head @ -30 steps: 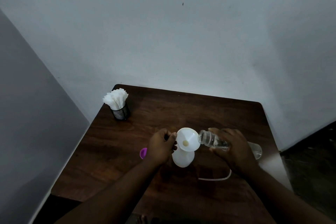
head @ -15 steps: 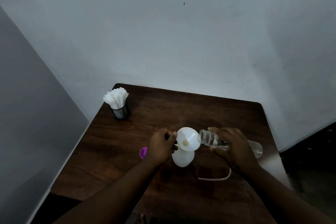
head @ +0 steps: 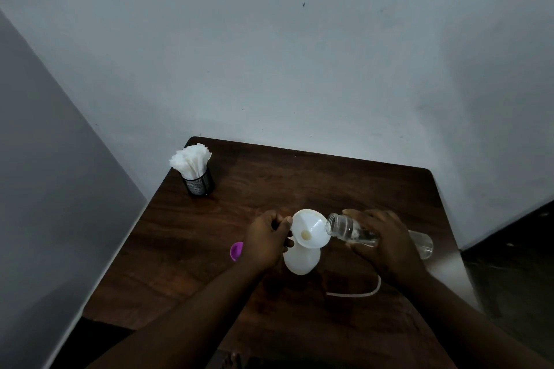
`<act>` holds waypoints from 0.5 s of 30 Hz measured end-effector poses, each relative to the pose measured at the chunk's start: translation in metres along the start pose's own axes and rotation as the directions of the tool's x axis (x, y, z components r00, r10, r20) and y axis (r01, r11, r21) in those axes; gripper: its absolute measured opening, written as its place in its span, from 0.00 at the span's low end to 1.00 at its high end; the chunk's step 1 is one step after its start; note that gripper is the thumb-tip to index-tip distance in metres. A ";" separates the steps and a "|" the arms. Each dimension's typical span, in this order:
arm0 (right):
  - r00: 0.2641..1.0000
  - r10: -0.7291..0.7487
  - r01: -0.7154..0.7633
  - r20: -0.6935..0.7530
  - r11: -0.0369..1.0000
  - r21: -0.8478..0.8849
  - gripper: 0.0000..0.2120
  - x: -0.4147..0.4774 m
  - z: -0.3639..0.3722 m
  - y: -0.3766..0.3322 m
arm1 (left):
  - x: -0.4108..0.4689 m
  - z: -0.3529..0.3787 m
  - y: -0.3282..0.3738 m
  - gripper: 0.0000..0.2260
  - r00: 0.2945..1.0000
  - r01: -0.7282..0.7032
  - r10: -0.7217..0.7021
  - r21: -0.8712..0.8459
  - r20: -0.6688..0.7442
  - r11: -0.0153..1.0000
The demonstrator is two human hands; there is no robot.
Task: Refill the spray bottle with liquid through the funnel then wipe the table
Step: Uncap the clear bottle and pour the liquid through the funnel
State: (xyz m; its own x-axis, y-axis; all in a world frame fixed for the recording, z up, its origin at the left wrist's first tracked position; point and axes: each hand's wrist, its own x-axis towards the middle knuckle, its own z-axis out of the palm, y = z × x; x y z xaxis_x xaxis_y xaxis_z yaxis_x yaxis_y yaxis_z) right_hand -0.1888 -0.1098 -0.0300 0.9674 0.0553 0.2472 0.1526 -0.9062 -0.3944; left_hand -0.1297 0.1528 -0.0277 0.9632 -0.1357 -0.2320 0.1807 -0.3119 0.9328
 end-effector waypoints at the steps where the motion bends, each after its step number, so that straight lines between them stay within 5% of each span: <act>1: 1.000 0.001 -0.001 0.000 1.000 0.003 0.32 0.000 0.000 0.000 | 0.000 0.000 0.000 0.10 1.000 -0.002 0.002 0.003 0.000 1.000; 15: 0.999 -0.001 0.001 -0.037 1.000 -0.007 0.33 -0.001 -0.005 -0.008 | 0.000 0.000 -0.001 0.11 1.000 -0.006 0.007 -0.029 0.010 1.000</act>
State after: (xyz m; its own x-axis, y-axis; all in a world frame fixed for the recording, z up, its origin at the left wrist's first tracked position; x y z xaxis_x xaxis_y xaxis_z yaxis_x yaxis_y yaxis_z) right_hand -0.1919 -0.1046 -0.0228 0.9591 0.0407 0.2802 0.1519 -0.9092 -0.3876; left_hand -0.1301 0.1529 -0.0281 0.9624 -0.1472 -0.2284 0.1801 -0.2839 0.9418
